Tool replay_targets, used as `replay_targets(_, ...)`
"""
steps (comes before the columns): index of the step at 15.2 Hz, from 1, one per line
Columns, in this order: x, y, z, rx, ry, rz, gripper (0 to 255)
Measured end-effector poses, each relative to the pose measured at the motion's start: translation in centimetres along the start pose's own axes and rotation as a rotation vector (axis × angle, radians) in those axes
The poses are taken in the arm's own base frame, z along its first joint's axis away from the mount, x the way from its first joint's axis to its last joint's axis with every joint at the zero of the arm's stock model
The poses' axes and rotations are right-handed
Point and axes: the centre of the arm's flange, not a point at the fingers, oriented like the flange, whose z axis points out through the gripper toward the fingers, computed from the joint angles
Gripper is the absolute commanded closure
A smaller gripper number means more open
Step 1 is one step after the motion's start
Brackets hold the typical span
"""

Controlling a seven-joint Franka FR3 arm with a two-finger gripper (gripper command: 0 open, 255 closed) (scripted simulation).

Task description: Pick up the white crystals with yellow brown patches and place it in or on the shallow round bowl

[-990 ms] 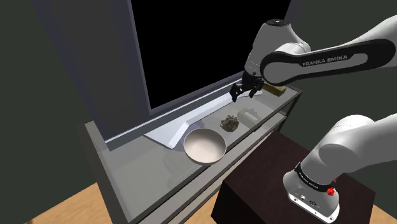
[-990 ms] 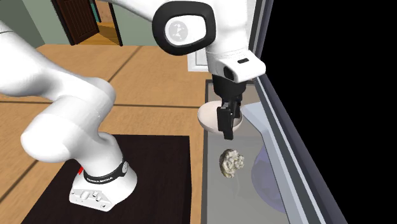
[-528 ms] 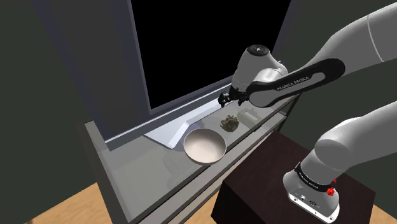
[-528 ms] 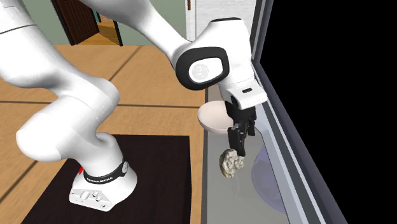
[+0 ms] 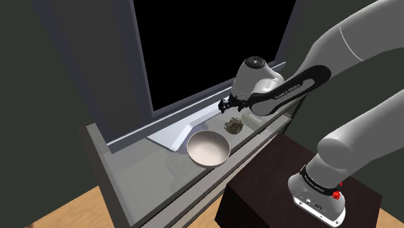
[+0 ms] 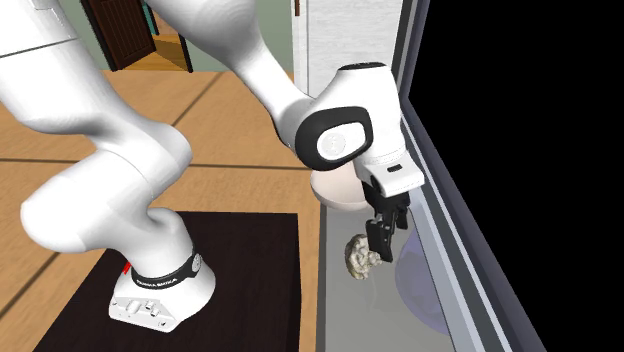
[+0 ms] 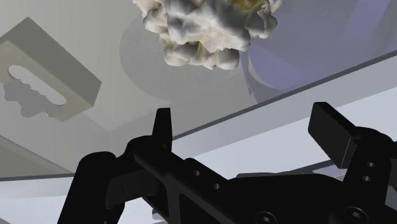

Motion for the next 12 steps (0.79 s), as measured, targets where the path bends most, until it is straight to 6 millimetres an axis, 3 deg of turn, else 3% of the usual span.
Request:
replay_targets(7,0.04,0.02,0.86,0.001,0.000,0.000,0)
replay_targets(8,0.04,0.02,0.86,0.001,0.000,0.000,255)
replay_targets(12,0.04,0.02,0.86,0.001,0.000,0.000,255)
